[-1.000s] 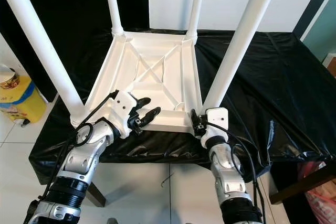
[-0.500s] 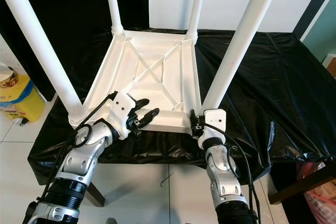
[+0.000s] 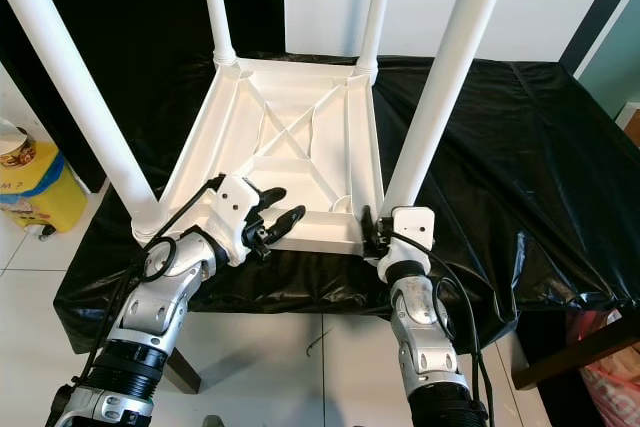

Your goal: Building children table

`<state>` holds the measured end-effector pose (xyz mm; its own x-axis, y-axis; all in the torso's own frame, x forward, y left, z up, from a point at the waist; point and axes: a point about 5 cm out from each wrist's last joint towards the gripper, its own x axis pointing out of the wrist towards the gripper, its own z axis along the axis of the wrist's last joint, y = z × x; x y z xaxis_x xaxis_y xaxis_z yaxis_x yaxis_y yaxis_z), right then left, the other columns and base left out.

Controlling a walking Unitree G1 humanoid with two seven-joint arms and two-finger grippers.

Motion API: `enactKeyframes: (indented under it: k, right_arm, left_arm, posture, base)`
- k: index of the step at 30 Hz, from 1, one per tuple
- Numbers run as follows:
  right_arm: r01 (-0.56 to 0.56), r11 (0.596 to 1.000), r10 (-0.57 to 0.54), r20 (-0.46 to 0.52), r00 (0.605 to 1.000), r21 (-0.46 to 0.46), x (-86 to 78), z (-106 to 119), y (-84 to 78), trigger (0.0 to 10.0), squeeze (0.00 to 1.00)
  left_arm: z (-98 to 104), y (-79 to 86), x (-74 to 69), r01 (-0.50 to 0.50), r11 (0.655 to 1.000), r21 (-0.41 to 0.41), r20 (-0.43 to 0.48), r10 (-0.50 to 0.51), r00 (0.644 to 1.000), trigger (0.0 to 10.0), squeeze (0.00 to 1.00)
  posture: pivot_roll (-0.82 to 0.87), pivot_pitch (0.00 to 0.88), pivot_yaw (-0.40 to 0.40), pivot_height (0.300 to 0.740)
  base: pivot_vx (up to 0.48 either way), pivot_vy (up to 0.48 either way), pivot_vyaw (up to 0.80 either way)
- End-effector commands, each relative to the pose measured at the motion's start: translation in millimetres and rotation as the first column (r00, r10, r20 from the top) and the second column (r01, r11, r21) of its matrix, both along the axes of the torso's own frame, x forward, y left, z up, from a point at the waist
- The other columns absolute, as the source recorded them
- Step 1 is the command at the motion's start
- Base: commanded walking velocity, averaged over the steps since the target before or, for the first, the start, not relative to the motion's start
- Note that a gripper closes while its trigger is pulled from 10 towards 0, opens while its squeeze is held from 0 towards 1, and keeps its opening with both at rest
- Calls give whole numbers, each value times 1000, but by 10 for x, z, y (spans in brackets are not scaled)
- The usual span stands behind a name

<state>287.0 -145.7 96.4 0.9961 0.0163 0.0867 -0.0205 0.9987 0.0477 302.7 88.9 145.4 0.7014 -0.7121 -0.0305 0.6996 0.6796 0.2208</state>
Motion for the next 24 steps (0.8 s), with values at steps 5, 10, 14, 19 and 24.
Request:
enactKeyframes:
  k: [5,10,14,19,24]
  right_arm:
    - [-52,997,55,42,998,-65,-5,73,-58,10000,1000]
    - [-162,974,174,65,983,-156,-12,136,-103,10000,0]
    - [-268,930,293,65,954,-252,-11,187,-174,10000,0]
    - [-319,876,359,46,932,-362,27,218,-269,10000,0]
    - [-340,836,387,23,922,-431,73,222,-313,10000,0]
  left_arm:
    - [-2,22,20,-81,996,-24,14,81,997,10000,0]
    - [4,23,28,-80,996,-25,15,81,997,10000,0]
    - [9,24,36,-77,997,-25,17,77,997,10000,0]
    - [21,28,47,-78,997,-26,21,78,997,10000,0]
    - [27,30,51,-78,997,-27,23,79,997,10000,0]
  posture:
    - [19,0,-58,740]
    - [14,0,-52,740]
    - [12,0,-49,740]
    - [11,0,-44,740]
    - [12,0,-43,740]
  base:
    - [0,0,0]
    - [0,0,0]
    - [0,0,0]
    - [0,0,0]
    - [0,0,0]
